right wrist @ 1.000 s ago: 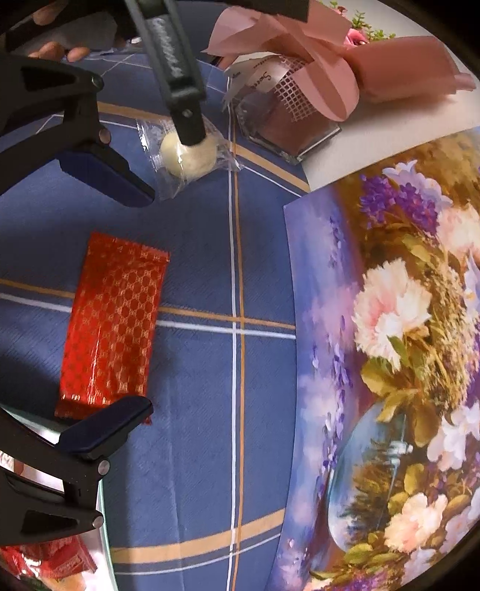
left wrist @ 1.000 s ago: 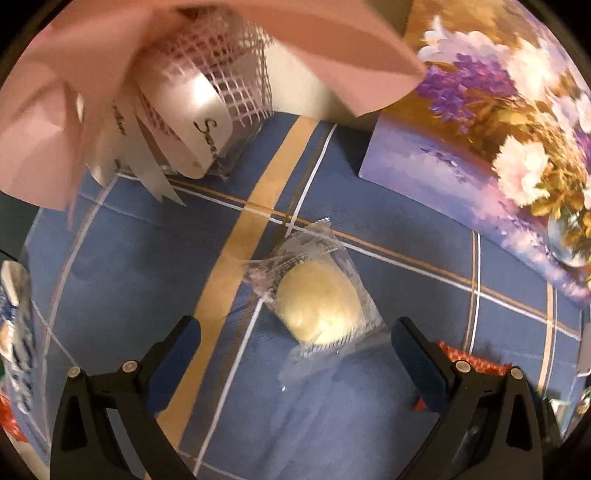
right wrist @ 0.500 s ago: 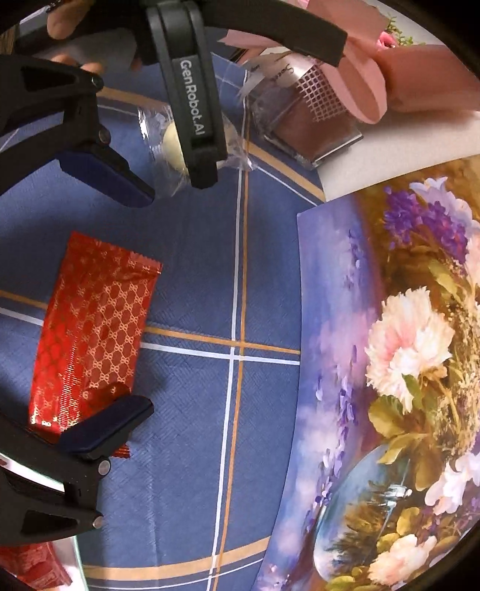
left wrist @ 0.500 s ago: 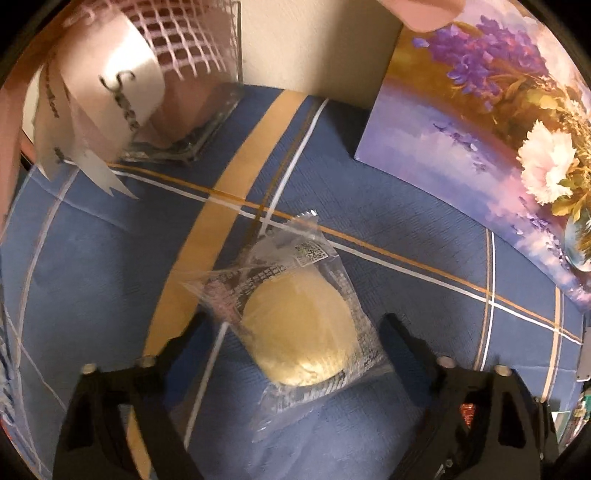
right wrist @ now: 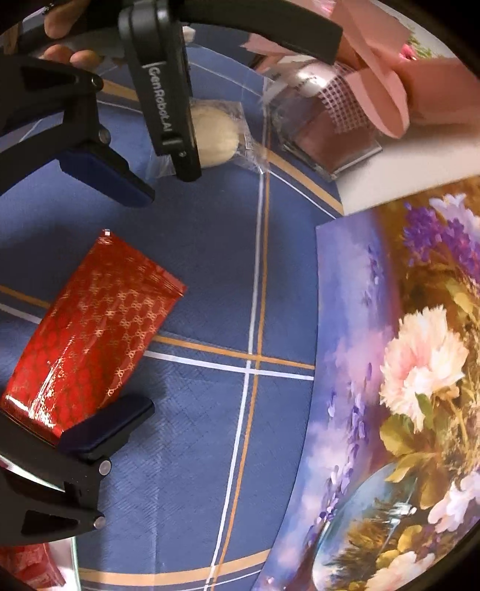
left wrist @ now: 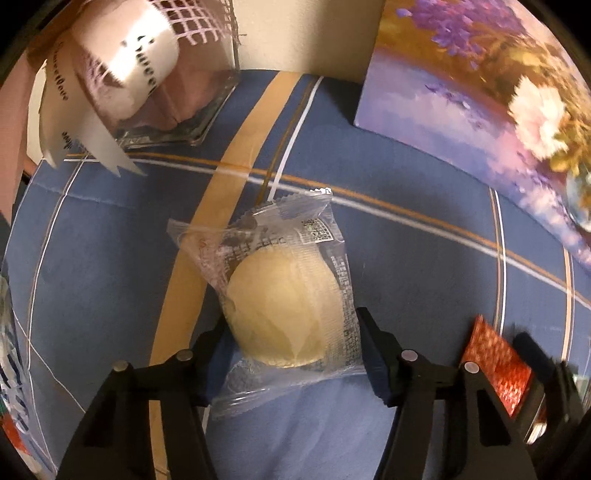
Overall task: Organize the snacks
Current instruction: 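Close right gripper on red pack while left gripper holds round cake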
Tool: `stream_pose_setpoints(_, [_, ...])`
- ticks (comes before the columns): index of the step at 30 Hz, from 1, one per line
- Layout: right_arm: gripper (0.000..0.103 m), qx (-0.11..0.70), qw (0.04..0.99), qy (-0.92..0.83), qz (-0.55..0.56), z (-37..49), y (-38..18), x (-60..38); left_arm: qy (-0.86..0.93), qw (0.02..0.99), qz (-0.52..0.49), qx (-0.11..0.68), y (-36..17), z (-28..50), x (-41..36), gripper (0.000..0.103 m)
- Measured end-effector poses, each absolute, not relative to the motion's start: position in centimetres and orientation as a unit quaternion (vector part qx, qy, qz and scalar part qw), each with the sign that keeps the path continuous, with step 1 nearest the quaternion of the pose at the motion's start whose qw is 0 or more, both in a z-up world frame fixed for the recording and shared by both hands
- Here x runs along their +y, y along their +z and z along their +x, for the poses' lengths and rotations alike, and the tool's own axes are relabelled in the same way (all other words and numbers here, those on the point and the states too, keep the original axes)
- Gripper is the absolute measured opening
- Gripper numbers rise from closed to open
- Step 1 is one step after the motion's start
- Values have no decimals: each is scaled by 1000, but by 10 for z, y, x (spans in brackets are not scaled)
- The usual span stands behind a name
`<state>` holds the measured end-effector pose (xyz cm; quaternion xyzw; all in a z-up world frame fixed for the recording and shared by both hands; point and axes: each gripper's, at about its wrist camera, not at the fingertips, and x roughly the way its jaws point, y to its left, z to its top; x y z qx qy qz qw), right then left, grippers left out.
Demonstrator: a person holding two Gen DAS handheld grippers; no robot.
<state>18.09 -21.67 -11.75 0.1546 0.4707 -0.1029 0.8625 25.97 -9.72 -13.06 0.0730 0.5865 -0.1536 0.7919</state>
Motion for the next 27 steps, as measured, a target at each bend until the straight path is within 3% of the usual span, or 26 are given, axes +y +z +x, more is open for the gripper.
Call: stream_pose_setpoints(27, [97,512,845,-72,132,156,-116,-183,-205,808,69,548,-142,205,-27,63])
